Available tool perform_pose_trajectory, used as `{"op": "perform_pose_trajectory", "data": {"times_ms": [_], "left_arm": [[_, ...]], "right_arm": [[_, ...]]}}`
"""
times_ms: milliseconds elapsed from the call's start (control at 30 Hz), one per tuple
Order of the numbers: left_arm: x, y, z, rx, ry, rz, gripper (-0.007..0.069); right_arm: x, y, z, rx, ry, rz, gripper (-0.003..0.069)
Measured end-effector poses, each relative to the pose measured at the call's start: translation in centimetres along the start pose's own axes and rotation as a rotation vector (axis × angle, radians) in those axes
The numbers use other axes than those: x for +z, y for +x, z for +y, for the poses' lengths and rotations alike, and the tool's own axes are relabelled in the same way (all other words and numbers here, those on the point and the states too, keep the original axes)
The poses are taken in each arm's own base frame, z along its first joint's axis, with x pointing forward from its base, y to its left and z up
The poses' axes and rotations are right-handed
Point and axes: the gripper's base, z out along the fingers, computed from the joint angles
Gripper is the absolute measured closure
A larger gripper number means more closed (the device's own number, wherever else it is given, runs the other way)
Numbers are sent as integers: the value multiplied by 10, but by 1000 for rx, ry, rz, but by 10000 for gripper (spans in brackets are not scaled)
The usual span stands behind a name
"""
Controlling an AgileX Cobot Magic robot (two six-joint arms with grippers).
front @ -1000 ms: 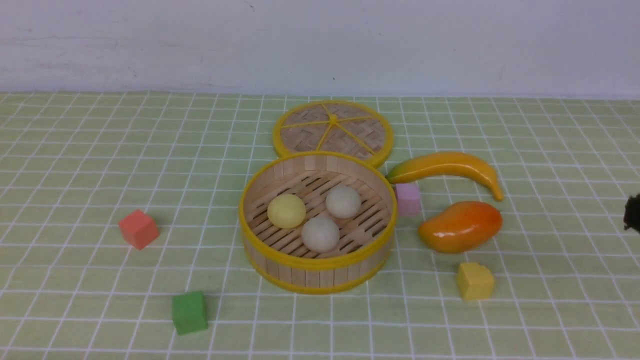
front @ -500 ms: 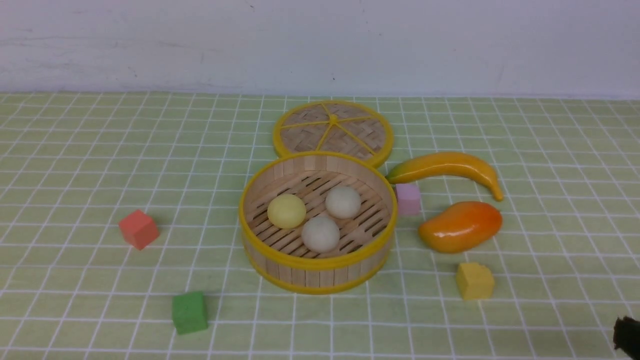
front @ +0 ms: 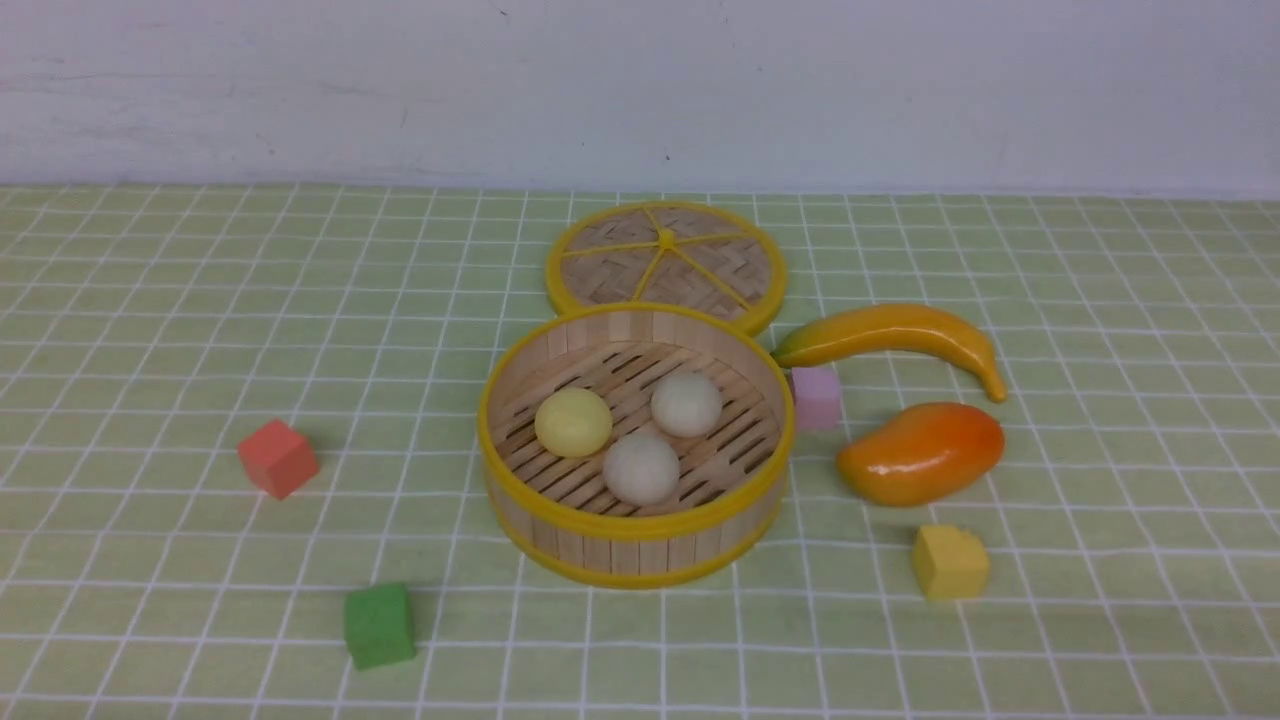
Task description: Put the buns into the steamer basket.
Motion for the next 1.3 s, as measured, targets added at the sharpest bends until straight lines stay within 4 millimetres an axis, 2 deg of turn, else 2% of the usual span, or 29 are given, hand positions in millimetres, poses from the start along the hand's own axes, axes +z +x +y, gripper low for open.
{"op": "perform_pose_trajectory", "data": {"times_ms": [100, 133, 233, 1300], "left_arm": [[0, 0, 0, 0, 0, 0, 387], [0, 0, 0, 0, 0, 0, 387], [0, 0, 0, 0, 0, 0, 387], [0, 0, 0, 0, 0, 1, 387]], "right_arm": [[-8, 20, -6, 3, 71, -95, 658], [-9, 21, -6, 4, 74, -102, 658], [-4, 45, -7, 14, 98, -139, 658], [-3, 45, -7, 12, 103, -175, 619]]}}
